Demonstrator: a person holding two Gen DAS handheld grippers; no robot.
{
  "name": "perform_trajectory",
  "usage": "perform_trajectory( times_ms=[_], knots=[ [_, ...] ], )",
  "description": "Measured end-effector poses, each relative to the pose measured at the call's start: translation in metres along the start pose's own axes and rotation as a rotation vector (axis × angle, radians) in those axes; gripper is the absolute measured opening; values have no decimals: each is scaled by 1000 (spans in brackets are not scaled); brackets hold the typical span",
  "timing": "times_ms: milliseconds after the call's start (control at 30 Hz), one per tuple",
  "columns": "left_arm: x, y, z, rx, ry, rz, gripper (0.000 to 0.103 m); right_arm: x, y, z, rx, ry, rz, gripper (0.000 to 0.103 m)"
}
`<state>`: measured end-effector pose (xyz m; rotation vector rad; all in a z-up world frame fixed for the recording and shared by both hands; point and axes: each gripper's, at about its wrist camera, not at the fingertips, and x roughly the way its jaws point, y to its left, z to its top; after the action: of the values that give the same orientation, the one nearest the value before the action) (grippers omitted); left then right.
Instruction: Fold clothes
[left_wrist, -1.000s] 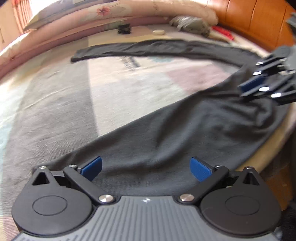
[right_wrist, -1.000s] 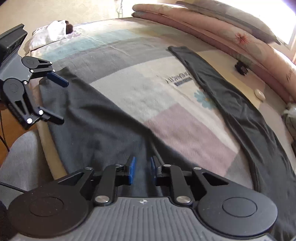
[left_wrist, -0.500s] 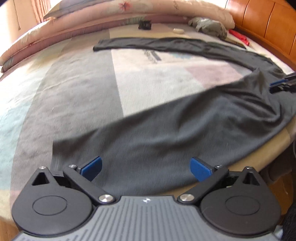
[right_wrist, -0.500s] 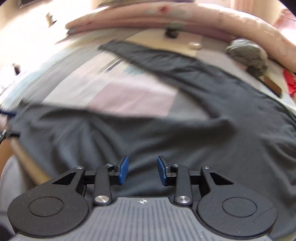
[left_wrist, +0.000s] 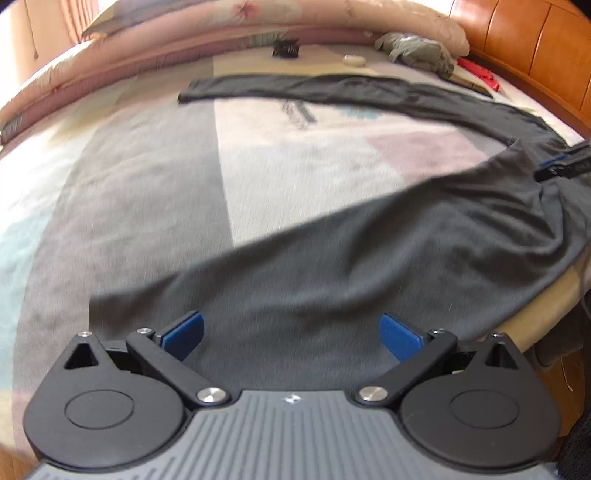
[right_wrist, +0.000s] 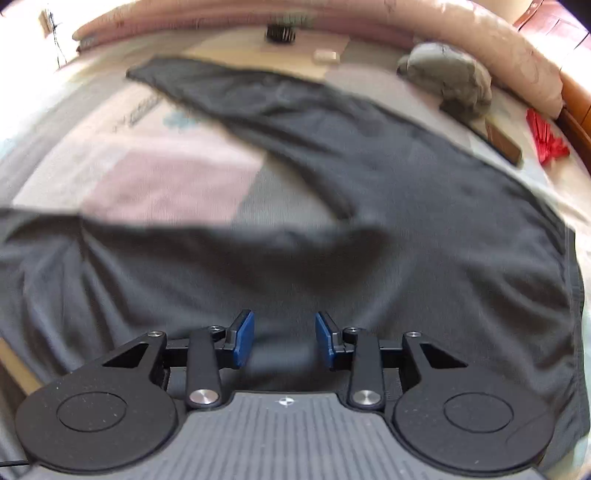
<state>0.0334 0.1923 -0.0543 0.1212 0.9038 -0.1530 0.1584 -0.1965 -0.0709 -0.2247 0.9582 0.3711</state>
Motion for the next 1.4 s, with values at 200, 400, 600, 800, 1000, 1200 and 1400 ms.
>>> perform_trajectory(
  times_ms=[200,400,600,800,1000,1200,1400],
  knots=[
    [-8,-34,42,54,-120,-105,101,13,0,17,4,-16,16,41],
    [16,-85,71,111,-165,-278,101,-1,-12,10,13,76,34,43],
    [33,-107,76,125,-152,-286,101,1,-13,60,-55,-14,-18,41],
    [35,-99,73,104,-131,-271,101,54,-7,88,-192,38,-103,36],
    [35,-99,73,107,-127,-268,101,62,-20,99,-145,20,-79,2],
    [32,-98,72,110,-134,-264,101,66,-52,117,45,-1,1,3],
    [30,-98,70,115,-136,-264,101,27,-37,91,-11,-26,36,10]
  ],
)
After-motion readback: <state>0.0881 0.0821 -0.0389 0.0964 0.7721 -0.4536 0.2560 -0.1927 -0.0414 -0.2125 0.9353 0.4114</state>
